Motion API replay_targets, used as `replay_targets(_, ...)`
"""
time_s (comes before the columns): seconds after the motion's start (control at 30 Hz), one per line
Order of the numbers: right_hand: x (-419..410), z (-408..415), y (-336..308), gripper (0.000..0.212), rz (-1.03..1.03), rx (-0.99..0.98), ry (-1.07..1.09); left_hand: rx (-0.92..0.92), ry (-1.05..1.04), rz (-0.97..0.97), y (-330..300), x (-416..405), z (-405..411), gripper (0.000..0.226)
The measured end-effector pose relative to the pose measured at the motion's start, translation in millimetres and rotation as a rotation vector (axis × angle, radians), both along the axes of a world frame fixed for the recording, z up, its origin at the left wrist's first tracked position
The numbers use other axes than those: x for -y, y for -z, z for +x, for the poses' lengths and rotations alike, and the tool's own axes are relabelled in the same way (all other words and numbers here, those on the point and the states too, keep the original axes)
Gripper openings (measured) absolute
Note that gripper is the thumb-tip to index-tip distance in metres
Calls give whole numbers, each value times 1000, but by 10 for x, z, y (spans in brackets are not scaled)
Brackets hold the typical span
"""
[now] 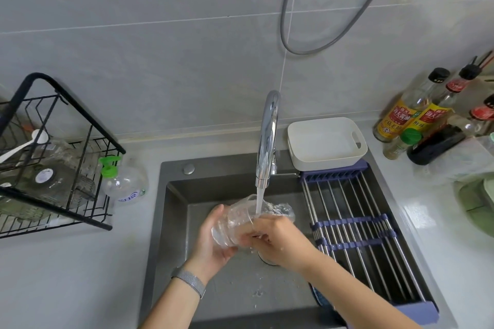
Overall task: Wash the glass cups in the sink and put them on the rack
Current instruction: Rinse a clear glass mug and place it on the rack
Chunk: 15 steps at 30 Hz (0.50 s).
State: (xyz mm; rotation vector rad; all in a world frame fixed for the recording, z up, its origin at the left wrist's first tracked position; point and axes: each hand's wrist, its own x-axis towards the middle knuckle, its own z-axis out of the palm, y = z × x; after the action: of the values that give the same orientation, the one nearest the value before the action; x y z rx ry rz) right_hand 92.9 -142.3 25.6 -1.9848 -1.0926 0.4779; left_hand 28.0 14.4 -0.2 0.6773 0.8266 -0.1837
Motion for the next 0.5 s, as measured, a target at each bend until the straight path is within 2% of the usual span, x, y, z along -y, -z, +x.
replay_targets(0.07, 89, 148, 56, 25, -97, 176, -79, -10, 23, -57, 42, -28, -1, 40)
replay_targets(0.17, 102, 202, 132, 32, -119, 261, -67, -5, 52, -122, 64, -32, 7, 50)
replay_targets(0.2, 82, 177, 146, 34, -116, 259, -60, -6, 62, -129, 45, -35, 6, 53)
replay_targets(0.27, 49, 123, 150, 24, -106, 217, -38, -31, 88, -97, 52, -65, 21, 61)
replay_targets(0.37, 35, 35, 181, 13, -86, 102, 63, -86, 309, 171, 87, -152, 19, 77)
replay_targets(0.43, 11, -45, 191, 16, -82, 52, 141, -105, 373, 234, 95, -191, 12, 75)
replay_targets(0.5, -26, -97, 194, 17, -60, 42, 204, -89, 349, 222, 47, -172, 16, 69)
